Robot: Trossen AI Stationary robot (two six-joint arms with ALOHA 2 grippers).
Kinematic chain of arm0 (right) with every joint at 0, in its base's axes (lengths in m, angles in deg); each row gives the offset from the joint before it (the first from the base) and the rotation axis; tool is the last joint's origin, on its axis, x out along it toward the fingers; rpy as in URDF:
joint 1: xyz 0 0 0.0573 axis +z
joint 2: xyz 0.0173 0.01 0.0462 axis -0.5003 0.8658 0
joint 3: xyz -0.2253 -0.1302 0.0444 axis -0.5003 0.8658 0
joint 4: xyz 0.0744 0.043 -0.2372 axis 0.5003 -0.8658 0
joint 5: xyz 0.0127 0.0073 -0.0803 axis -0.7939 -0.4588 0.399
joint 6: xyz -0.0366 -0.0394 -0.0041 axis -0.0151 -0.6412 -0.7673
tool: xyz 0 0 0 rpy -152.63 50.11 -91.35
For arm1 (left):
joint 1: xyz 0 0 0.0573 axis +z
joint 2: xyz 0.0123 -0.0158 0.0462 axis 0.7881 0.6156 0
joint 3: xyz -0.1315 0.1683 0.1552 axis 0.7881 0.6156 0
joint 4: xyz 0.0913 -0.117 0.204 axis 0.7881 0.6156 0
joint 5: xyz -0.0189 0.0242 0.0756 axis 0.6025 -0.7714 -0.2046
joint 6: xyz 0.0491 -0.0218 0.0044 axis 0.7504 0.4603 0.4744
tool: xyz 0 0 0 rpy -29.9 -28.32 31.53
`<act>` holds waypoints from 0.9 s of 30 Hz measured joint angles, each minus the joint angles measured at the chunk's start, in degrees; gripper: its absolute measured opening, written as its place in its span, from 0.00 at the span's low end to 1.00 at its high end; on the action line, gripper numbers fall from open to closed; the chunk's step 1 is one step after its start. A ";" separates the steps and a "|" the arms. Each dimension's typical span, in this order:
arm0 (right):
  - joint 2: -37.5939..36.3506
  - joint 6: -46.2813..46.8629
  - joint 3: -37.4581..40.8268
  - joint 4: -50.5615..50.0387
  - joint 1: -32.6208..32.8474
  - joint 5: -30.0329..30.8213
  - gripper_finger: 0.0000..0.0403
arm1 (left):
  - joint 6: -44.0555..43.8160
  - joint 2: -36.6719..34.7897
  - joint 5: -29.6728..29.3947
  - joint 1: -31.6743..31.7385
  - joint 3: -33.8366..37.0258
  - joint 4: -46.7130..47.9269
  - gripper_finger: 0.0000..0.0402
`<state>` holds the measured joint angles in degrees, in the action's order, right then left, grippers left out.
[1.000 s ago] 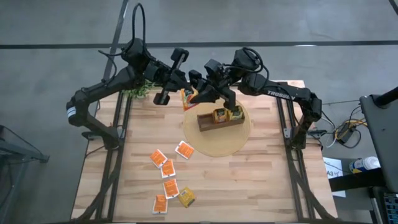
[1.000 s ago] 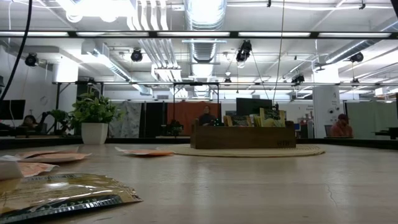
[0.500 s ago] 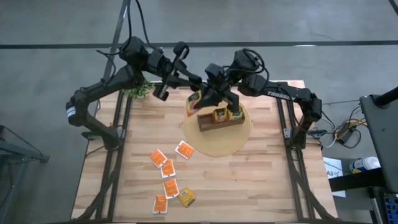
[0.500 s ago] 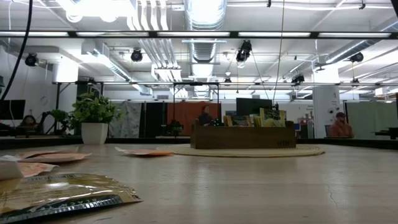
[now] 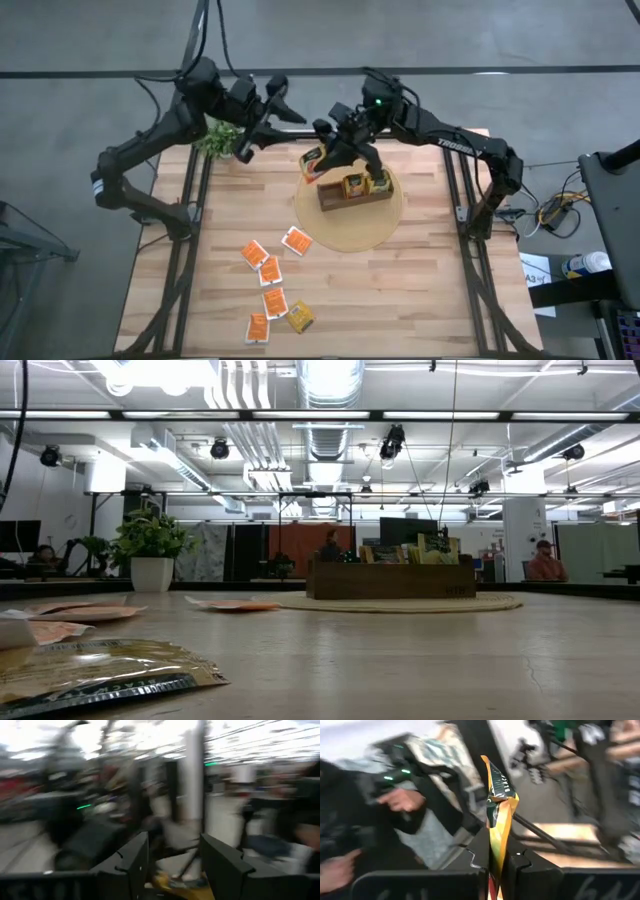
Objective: Pick & Place Tea
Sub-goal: Put the top orange tea bag into the middle section of the wooden organizer
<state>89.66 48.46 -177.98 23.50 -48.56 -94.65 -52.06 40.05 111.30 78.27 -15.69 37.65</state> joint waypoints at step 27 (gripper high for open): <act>-0.40 -22.87 0.00 -25.87 -3.11 26.34 0.03 | 1.86 -0.96 -25.86 -2.08 -0.81 37.79 0.43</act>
<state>89.26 25.59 -177.98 -2.37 -51.67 -68.31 -50.20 39.09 85.44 76.19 -16.50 75.44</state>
